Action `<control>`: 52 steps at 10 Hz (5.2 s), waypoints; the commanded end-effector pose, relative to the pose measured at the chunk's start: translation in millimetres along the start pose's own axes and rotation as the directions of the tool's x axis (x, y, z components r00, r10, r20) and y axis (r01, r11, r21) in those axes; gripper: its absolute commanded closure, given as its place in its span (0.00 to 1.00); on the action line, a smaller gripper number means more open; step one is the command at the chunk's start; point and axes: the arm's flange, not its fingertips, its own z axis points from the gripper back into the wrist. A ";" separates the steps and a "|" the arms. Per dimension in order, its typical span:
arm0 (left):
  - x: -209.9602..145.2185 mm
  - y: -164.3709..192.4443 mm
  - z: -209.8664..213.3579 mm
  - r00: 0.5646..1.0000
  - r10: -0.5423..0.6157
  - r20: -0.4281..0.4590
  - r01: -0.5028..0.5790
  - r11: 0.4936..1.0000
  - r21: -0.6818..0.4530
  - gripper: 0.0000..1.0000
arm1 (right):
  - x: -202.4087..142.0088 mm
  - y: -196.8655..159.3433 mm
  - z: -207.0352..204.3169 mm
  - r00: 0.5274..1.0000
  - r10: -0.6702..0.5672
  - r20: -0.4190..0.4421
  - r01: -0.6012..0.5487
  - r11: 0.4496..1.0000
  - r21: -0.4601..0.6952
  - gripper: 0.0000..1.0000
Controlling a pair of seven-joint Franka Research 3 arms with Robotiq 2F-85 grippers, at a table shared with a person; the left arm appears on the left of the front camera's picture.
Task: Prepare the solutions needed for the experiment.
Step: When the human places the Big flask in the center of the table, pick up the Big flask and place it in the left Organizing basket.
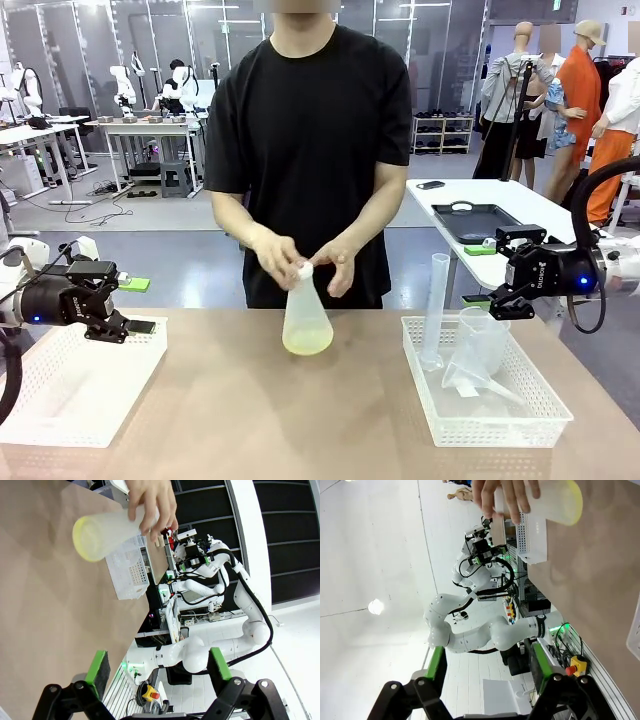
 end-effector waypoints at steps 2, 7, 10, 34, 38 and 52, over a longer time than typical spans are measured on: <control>0.6 -1.7 0.0 1.000 -0.013 0.001 0.013 1.000 -0.006 0.00 | -0.4 0.4 -0.1 1.000 0.002 -0.004 -0.002 1.000 0.004 0.16; 0.6 -1.7 0.0 1.000 -0.013 0.001 0.013 1.000 -0.006 0.00 | -0.4 0.4 -0.1 1.000 0.002 -0.004 -0.002 1.000 0.004 0.16; 0.6 -1.7 0.0 1.000 -0.013 0.001 0.013 1.000 -0.006 0.00 | -0.4 0.4 -0.1 1.000 0.002 -0.004 -0.002 1.000 0.004 0.16; 77.8 -17.1 -26.6 0.699 -0.710 -0.086 0.710 0.703 -0.038 0.00 | -0.4 0.4 -0.1 1.000 0.002 -0.004 -0.002 1.000 0.004 0.16; 80.6 -23.2 -34.6 0.686 -0.722 -0.089 0.719 0.692 -0.063 0.00 | -0.4 0.4 -0.1 1.000 0.002 -0.004 -0.002 1.000 0.004 0.16; 126.1 1.3 -114.3 0.187 -0.974 -0.125 0.952 0.212 -0.222 0.00 | -0.4 0.4 -0.1 1.000 0.002 -0.004 -0.002 1.000 0.004 0.16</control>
